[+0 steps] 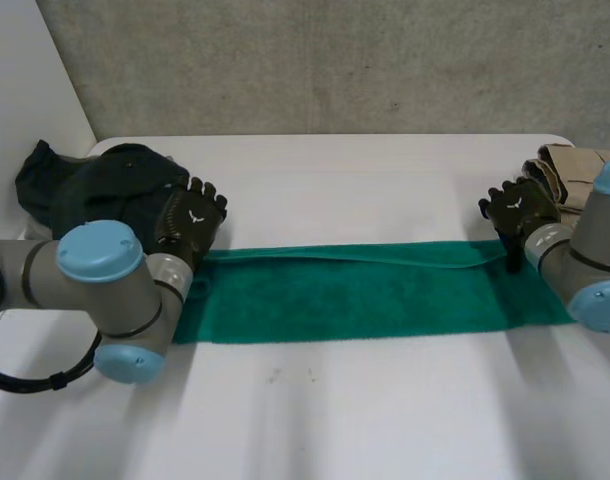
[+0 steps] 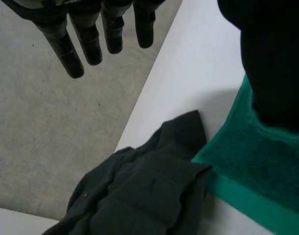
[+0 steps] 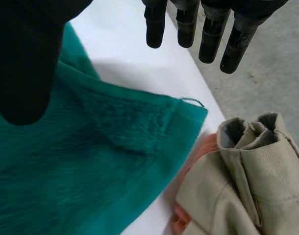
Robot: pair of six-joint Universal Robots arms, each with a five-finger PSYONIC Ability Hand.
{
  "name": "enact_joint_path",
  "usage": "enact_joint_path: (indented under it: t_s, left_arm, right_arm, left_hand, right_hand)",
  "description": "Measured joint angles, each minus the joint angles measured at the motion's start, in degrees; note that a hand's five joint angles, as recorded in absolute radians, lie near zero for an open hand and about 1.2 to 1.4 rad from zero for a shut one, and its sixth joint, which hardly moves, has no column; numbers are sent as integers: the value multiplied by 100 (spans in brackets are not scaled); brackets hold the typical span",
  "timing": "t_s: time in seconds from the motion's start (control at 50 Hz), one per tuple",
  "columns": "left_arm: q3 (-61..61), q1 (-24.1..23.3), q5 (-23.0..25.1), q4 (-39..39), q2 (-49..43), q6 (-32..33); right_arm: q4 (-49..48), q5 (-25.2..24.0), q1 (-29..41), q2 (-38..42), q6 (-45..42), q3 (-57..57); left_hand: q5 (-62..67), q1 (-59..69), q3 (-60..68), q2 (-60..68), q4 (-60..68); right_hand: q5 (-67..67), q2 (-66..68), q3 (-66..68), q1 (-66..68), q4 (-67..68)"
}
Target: Fold the laundry.
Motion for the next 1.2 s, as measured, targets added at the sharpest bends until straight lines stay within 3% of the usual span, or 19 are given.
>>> enact_joint_path:
  t_s: [0.12, 0.14, 0.2, 0.3, 0.44, 0.64, 0.9, 1.06, 1.2]
  left_arm:
    - [723, 37, 1, 134, -501, 80]
    - [1050, 37, 8, 326, -648, 133]
    - [1410, 38, 63, 734, -769, 195]
    - [1698, 65, 328, 1380, -822, 249]
    - [1409, 107, 666, 1543, -615, 243]
    - [158, 134, 710, 921, 349, -65]
    - [-1626, -52, 667, 511, 1938, -1150]
    - [-1961, -322, 645, 532, 2135, -1398]
    - [-1978, -355, 639, 533, 2078, -1402]
  right_arm:
    - [-956, 211, 22, 375, -2, -358]
    - [-1607, 414, 38, 453, 39, -473]
    - [-2332, 653, 49, 468, 135, -542]
    - [-2708, 816, 57, 385, 290, -530]
    - [-2064, 808, 54, -32, 402, -181]
    - [-1058, 715, -66, -1052, 630, 935]
    - [591, -413, -960, -2053, 688, 2256]
    - [383, -1004, -1379, -1982, 635, 2682]
    - [-195, -1116, -1482, -1612, 615, 2710]
  left_hand:
    - [0, 0, 0, 0, 0]
    - [0, 0, 0, 0, 0]
    - [0, 0, 0, 0, 0]
    - [0, 0, 0, 0, 0]
    - [0, 0, 0, 0, 0]
    - [0, 0, 0, 0, 0]
    - [0, 0, 0, 0, 0]
    - [0, 0, 0, 0, 0]
    - [0, 0, 0, 0, 0]
  right_hand:
    - [0, 0, 0, 0, 0]
    - [0, 0, 0, 0, 0]
    - [0, 0, 0, 0, 0]
    - [0, 0, 0, 0, 0]
    - [0, 0, 0, 0, 0]
    - [0, 0, 0, 0, 0]
    - [7, 15, 14, 11, 13]
    - [234, 289, 361, 99, 168]
    - [1244, 1429, 1525, 1189, 1338]
